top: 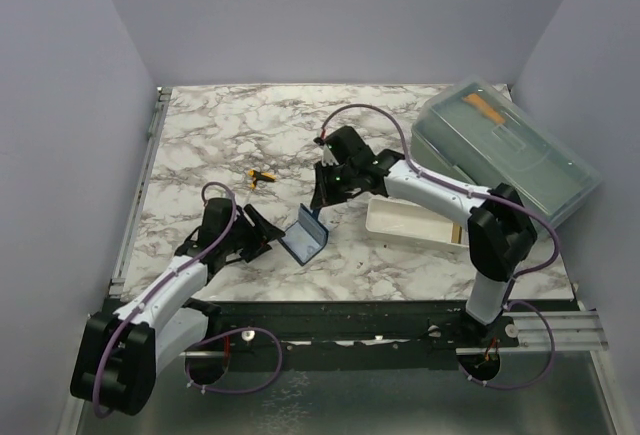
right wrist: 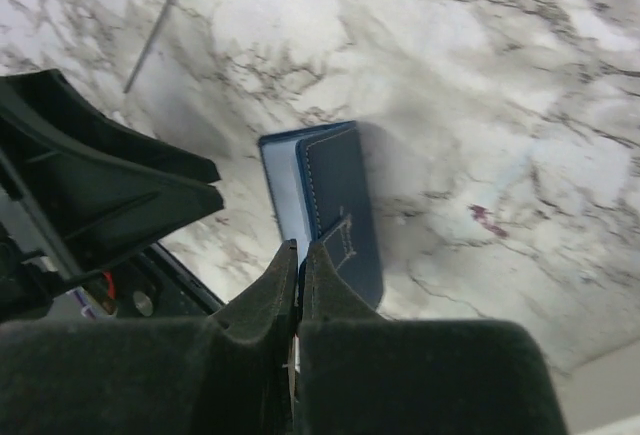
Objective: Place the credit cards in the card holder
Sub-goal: Close the card holder at the center of the board.
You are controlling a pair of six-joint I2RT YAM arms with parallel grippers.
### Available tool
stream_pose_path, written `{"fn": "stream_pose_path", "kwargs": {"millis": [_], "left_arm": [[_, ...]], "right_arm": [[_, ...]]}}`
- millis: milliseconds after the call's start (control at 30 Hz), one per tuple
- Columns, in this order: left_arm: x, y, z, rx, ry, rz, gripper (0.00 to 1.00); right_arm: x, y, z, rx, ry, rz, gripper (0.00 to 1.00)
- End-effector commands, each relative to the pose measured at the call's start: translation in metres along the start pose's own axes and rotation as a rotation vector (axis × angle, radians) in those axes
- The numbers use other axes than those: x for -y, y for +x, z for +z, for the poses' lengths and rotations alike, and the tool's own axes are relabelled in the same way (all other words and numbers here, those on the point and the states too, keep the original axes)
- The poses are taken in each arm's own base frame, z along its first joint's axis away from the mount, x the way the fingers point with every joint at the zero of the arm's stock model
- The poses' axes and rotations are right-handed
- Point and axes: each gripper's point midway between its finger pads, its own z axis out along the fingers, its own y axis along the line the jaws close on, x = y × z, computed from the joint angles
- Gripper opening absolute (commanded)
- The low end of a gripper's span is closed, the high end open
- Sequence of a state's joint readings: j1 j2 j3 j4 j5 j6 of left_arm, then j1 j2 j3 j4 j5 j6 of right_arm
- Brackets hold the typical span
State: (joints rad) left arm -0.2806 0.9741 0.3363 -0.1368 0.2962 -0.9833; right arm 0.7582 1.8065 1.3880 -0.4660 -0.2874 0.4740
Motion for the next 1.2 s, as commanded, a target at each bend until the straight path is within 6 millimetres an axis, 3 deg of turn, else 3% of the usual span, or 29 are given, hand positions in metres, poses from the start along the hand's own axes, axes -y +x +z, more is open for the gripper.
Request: {"fn": "stream_pose_path", "kwargs": {"millis": [0, 167, 300, 433, 567, 667, 733, 867, 1000, 1167], "left_arm": [[-0.001, -0.009, -0.006, 0.069, 0.005, 0.003, 0.59], [-0.014, -0.019, -0.019, 0.144, -0.086, 0.001, 0.55], [-0.023, -0.025, -0.030, 0.209, -0.136, -0.074, 0.59], [-0.014, -0.026, -0.033, 0.210, -0.108, -0.134, 0.62], [0.004, -0.023, -0.033, 0.157, -0.062, -0.122, 0.63], [0.017, -0.022, -0.033, 0.119, -0.025, -0.083, 0.70], [0.024, -0.026, -0.036, 0.130, -0.013, -0.072, 0.71], [0.046, -0.041, -0.043, 0.169, 0.033, -0.040, 0.70], [0.079, -0.063, -0.041, 0.169, 0.095, 0.026, 0.64], [0.117, -0.062, -0.002, -0.031, 0.246, 0.086, 0.55]], "right_arm": [[-0.024, 0.008, 0.018, -0.011, 0.054, 0.028, 0.01], [-0.063, 0.028, 0.036, -0.030, -0.013, 0.017, 0.04], [-0.095, 0.044, 0.030, -0.064, -0.229, 0.021, 0.27], [-0.094, 0.044, 0.009, -0.061, -0.245, -0.048, 0.57], [-0.097, 0.055, -0.004, -0.129, -0.329, -0.118, 0.64], [-0.103, 0.068, -0.007, -0.165, -0.417, -0.173, 0.65], [-0.096, 0.072, 0.002, -0.167, -0.398, -0.172, 0.65], [-0.084, 0.080, 0.021, -0.173, -0.382, -0.179, 0.63], [-0.083, 0.086, 0.025, -0.184, -0.395, -0.152, 0.52], [-0.087, 0.088, 0.010, -0.138, -0.429, -0.141, 0.52]]}}
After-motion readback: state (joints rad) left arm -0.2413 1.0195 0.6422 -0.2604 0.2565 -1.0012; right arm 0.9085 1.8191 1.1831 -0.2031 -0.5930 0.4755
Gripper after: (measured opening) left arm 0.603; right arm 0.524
